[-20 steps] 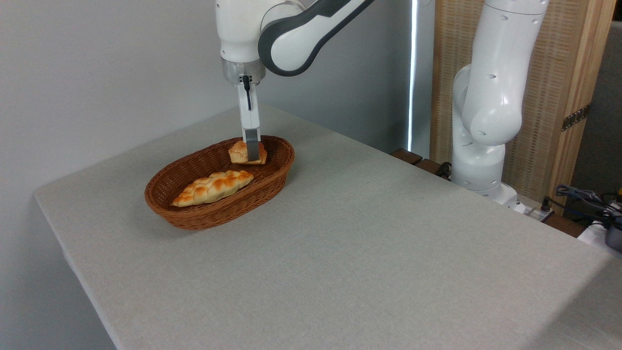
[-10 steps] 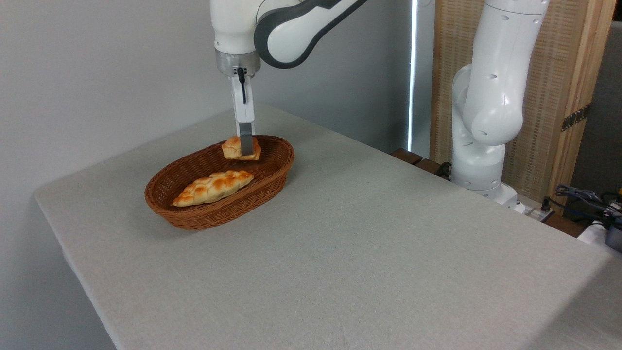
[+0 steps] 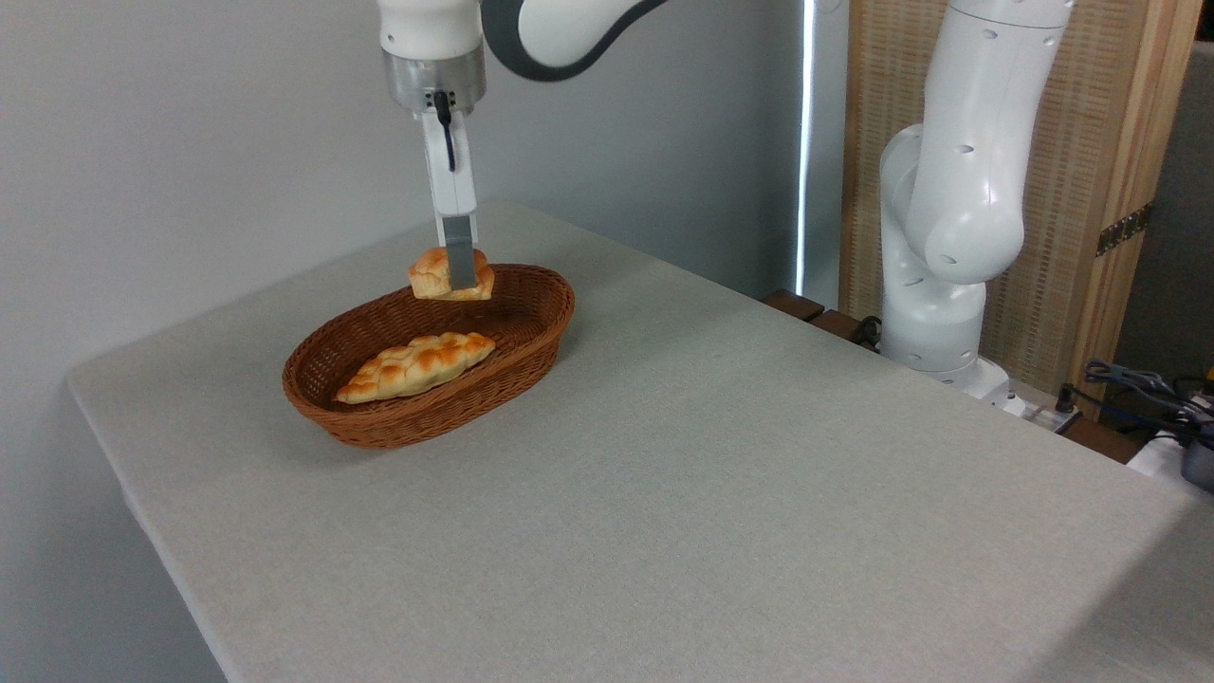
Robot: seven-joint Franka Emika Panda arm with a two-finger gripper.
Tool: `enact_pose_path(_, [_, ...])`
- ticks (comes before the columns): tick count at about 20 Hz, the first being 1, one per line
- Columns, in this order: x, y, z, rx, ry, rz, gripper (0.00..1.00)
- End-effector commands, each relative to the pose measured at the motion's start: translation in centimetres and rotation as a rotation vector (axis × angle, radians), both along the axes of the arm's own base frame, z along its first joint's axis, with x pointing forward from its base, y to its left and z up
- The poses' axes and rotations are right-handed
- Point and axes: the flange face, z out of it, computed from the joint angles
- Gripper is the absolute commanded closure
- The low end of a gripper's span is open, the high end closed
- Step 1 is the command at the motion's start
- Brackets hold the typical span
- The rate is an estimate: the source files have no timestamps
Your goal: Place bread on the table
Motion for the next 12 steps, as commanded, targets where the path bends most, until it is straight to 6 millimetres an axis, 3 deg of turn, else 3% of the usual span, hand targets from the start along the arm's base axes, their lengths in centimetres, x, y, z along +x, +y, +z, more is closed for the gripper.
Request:
enact_pose_path(1, [1.6,3.5,2.9,0.005,0.015,-0.017,0.74])
enact_pose_path(3, [2.6,5.7,2.9,0.003,0.009,-0.002,0.74])
enact_pose_path(9, [5.2,14.6,3.0,0.018,-0.009,0.050,0.72])
enact_pose_path(12, [7.2,17.1,2.3,0.037,-0.002,0.106,0.71])
